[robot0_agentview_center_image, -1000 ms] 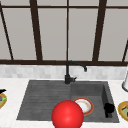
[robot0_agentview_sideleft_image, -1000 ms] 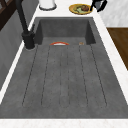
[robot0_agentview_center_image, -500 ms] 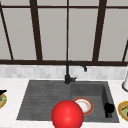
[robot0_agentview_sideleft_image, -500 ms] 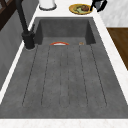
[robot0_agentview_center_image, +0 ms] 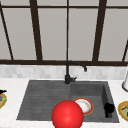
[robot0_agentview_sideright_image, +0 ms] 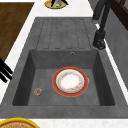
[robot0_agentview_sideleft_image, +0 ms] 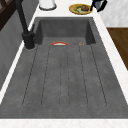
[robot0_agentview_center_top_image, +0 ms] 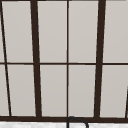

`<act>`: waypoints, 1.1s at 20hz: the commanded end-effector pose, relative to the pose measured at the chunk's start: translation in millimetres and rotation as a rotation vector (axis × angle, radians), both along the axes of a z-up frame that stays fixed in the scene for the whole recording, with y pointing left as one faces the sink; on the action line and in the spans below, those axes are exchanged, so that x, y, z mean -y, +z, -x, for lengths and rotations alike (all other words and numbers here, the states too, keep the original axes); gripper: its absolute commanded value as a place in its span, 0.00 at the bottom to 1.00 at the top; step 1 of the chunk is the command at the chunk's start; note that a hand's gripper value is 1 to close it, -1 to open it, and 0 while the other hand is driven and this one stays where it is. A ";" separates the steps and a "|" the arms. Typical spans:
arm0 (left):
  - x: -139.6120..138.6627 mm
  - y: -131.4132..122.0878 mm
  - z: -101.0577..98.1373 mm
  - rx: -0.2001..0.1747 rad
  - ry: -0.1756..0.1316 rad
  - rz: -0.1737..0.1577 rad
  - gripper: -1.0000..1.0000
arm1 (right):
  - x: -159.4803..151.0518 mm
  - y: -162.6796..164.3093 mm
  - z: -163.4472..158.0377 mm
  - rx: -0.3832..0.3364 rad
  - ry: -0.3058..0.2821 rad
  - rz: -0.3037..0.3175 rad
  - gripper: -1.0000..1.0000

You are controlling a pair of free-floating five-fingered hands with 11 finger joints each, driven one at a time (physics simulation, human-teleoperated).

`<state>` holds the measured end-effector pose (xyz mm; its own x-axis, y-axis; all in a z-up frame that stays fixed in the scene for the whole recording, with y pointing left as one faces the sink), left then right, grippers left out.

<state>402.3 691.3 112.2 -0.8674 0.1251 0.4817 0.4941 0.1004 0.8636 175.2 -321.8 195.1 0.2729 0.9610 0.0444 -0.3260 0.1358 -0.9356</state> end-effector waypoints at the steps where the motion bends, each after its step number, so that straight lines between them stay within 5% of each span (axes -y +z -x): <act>1: -16.4 -12.5 0.0 -0.007 0.007 0.000 0.00 | 0.0 0.0 0.0 0.000 0.000 0.000 0.50; 2: -25.9 -14.0 -0.5 -0.011 0.017 0.010 1.00 | 0.0 0.0 0.0 0.000 0.000 0.000 0.50; 3: -33.5 -12.6 -2.5 -0.022 -0.008 0.003 1.00 | 0.0 0.0 0.0 0.000 0.000 0.000 0.50; 5: -35.7 -4.5 -2.9 0.068 -0.019 0.005 1.00 | 0.0 0.0 0.0 0.000 0.000 0.000 0.50; 6: -38.4 -5.5 -3.1 0.072 -0.012 0.008 1.00 | 0.0 0.0 0.0 0.000 0.000 0.000 0.50; 9: -43.8 -3.5 -5.3 0.116 -0.045 0.056 1.00 | 0.0 0.0 0.0 0.000 0.000 0.000 0.50; 13: -43.2 1.2 -7.8 0.139 -0.033 0.103 1.00 | 0.0 0.0 0.0 0.000 0.000 0.000 0.50; 15: -38.7 3.2 -11.2 0.144 -0.003 0.100 1.00 | 0.0 0.0 0.0 0.000 0.000 0.000 0.50; 16: -37.3 4.3 -6.0 0.177 -0.030 0.104 1.00 | 0.0 0.0 0.0 0.000 0.000 0.000 0.50; 18: -37.2 8.5 -4.7 0.172 -0.021 0.098 1.00 | 0.0 0.0 0.0 0.000 0.000 0.000 0.50; 22: -30.2 24.9 0.5 0.184 -0.063 0.123 1.00 | 0.0 0.0 0.0 0.000 0.000 0.000 0.50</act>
